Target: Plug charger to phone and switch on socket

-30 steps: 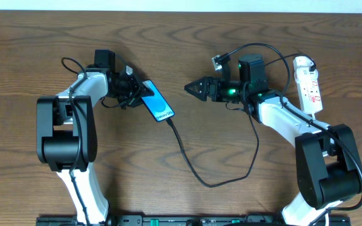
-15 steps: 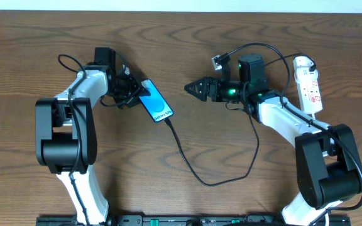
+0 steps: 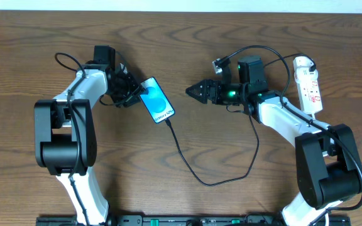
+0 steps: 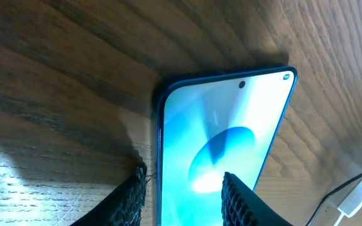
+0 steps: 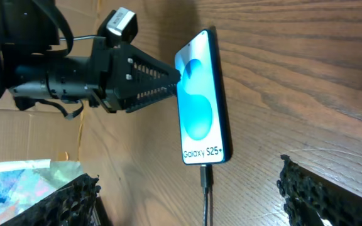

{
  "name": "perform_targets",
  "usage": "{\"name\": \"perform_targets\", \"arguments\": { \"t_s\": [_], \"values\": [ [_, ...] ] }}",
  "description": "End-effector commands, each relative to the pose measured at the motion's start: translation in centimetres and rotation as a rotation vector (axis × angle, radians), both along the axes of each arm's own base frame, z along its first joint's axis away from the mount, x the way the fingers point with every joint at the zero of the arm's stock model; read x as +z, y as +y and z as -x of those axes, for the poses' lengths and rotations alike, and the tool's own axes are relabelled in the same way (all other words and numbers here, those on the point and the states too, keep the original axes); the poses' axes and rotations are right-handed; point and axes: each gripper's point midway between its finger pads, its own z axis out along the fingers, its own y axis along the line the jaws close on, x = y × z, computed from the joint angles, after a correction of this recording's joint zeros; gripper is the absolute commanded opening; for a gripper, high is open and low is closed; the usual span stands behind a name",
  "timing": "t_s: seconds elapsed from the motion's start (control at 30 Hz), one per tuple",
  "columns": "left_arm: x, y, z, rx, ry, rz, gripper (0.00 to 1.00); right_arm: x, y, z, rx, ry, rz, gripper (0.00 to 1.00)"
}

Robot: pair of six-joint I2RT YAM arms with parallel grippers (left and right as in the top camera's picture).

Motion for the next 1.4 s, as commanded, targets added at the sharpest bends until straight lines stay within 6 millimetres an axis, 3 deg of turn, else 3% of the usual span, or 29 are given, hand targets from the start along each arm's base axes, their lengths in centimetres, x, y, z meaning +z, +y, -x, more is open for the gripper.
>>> {"name": "perform_targets", "arguments": {
  "t_s": [0.0, 0.07, 0.13, 0.2, 0.3, 0.4, 0.47, 0.57, 0.73, 0.8, 1.03, 1.23, 1.37],
  "values": [
    [-3.1, 3.5, 1.0, 0.029, 0.054, -0.203, 0.42, -0.2, 0.0, -0.1, 0.008, -0.032, 0.033, 0.88],
    [-1.4, 4.3, 0.1, 0.024, 0.005, -0.223, 0.42, -0.3, -0.2, 0.0, 0.017, -0.055, 0.051, 0.81],
    [2.2, 5.2, -1.2, 0.022, -0.079, -0.232, 0.42, -0.1, -0.3, -0.1, 0.008, -0.058, 0.064, 0.77],
    [8.0, 6.2, -2.4, 0.028, -0.217, -0.252, 0.43, 0.8, -0.9, -0.1, -0.019, -0.047, 0.101, 0.75],
    [15.4, 6.8, -2.1, 0.063, -0.386, -0.271, 0.51, 2.4, -2.3, -0.4, -0.05, -0.063, 0.215, 0.76],
    [19.0, 6.7, -1.3, 0.073, -0.465, -0.273, 0.53, 3.9, -3.6, -0.6, -0.077, -0.062, 0.285, 0.75],
    [20.7, 6.6, -0.4, 0.077, -0.493, -0.273, 0.53, 5.5, -5.6, -1.0, -0.11, -0.066, 0.339, 0.62],
    [21.1, 6.6, 0.2, 0.076, -0.489, -0.274, 0.55, 7.3, -8.6, -1.4, -0.163, -0.08, 0.375, 0.41],
    [20.8, 6.6, 0.5, 0.074, -0.472, -0.274, 0.62, 9.1, -16.7, -2.1, -0.364, -0.057, 0.428, 0.1],
    [20.8, 6.6, 0.5, 0.074, -0.472, -0.273, 0.91, 9.1, -20.6, -2.3, -0.453, -0.017, 0.422, 0.05],
    [20.8, 6.6, 0.5, 0.074, -0.473, -0.273, 0.94, 8.7, -30.4, -1.9, -0.611, -0.015, 0.483, 0.01],
    [20.8, 6.6, 0.5, 0.074, -0.472, -0.273, 0.95, 7.3, -35.8, -1.2, -0.712, 0.028, 0.518, 0.01],
    [20.8, 6.6, 0.5, 0.074, -0.473, -0.273, 0.95, 5.6, -37.3, -1.4, -0.667, 0.01, 0.527, 0.01]
  ]
}}
